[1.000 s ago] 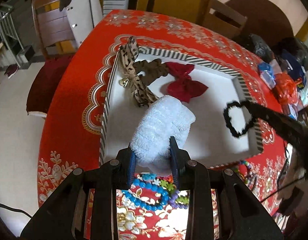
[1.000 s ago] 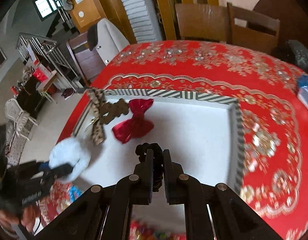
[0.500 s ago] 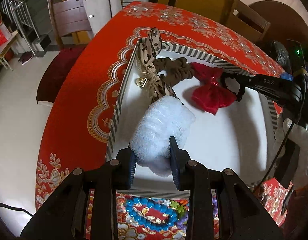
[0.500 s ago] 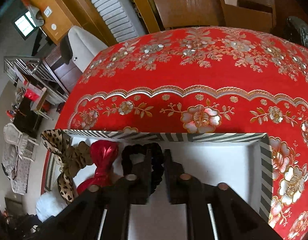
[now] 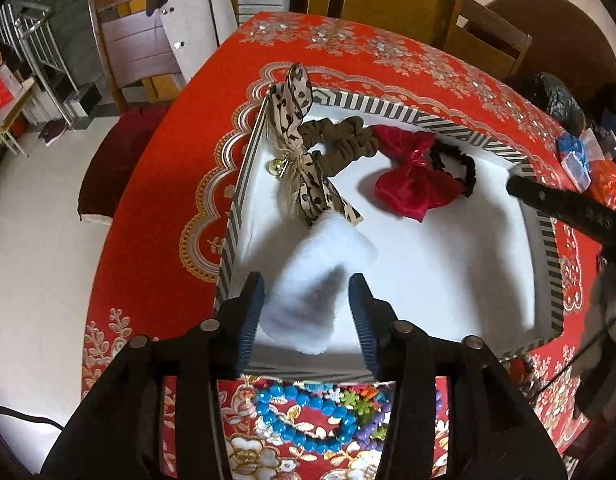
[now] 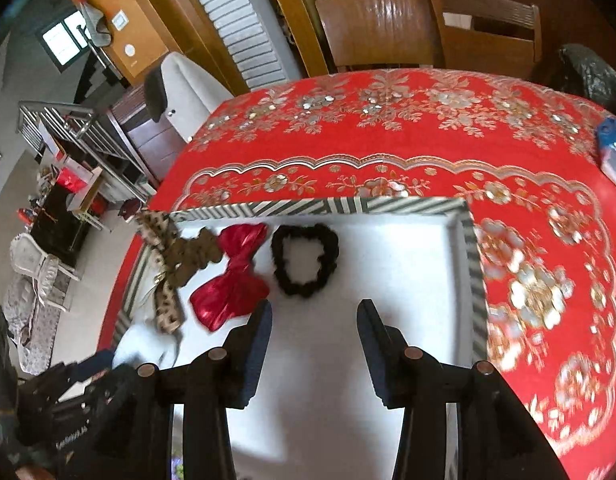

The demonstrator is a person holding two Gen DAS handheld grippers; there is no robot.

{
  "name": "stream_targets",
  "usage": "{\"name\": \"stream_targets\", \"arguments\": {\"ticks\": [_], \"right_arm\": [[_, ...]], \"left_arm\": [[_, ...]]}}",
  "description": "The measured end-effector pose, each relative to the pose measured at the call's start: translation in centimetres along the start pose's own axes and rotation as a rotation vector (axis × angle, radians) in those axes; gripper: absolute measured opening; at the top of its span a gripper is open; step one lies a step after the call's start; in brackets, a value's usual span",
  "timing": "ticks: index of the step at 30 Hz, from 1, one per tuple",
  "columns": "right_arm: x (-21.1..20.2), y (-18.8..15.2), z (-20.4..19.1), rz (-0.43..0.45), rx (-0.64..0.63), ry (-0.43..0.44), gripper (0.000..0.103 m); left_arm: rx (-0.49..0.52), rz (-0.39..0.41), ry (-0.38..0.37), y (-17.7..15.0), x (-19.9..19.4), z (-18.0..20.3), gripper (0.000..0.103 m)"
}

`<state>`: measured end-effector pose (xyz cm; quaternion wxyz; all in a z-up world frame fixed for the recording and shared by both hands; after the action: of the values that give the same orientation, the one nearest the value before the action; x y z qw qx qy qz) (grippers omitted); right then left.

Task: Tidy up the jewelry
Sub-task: 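Withdraw both tools from the tray toward the bracelets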

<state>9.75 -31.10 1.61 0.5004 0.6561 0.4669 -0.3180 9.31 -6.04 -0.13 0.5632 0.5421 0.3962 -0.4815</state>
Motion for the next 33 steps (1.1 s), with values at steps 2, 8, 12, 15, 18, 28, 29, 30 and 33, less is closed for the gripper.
{"name": "stream_targets", "arguments": {"ticks": [2,8,12,15,18,28,29,30,33], "right_arm": [[-0.8,-1.0,-0.4,0.007,-0.007,-0.017,0.043],[-3.8,-4.6,-2.1,0.048,-0.019,-0.020,0.044],[-5.5,-7.0,-2.8,0.065,-0.025,-0.033,0.044],[-6.6,-8.8,-3.0,0.066,-0.023,-0.051,0.044],[-7.5,-11.0,-3.2,0.074,-0.022,-0.075,0.044],[-7.3,-17.4,-3.4,0.032,-0.003,-0.076,0.044],[-7.1,-18.1,-3.5,0.028,-0.005,-0.074,0.044],[-6.9,-18.4,-3.5,0.025,-0.004,-0.072,0.044],[-6.7,-19.6,-3.4,0.018,0.010,-0.066,0.044]], "left_arm": [[-0.001,0.016,-0.007,-0.3,-0.7,0.0,0.055],[0.023,0.061,-0.010,-1.1,-2.8,0.4,0.058],[0.034,0.079,-0.030,-2.3,-4.1,0.2,0.059],[0.031,0.086,-0.056,-3.2,-4.8,-0.2,0.062],[0.028,0.064,-0.099,-4.2,-5.2,-0.9,0.062],[0.037,0.030,-0.114,-8.7,-5.6,-3.3,0.063],[0.036,0.025,-0.106,-9.0,-5.5,-3.5,0.063],[0.033,0.021,-0.100,-9.2,-5.3,-3.8,0.063],[0.017,0.012,-0.085,-10.2,-5.0,-4.7,0.063]]}}
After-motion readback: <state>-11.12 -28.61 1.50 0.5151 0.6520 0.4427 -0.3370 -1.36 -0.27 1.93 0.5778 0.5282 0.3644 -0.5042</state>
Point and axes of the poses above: each gripper's, at about its wrist camera, not at the fingertips, and x roughly the way its jaws point, z to its right, y to its top, the point moved 1 cm from there along x, roughly the way its jaws point, and after that the axes turned 11 degrees about -z, right-handed, at the moved point
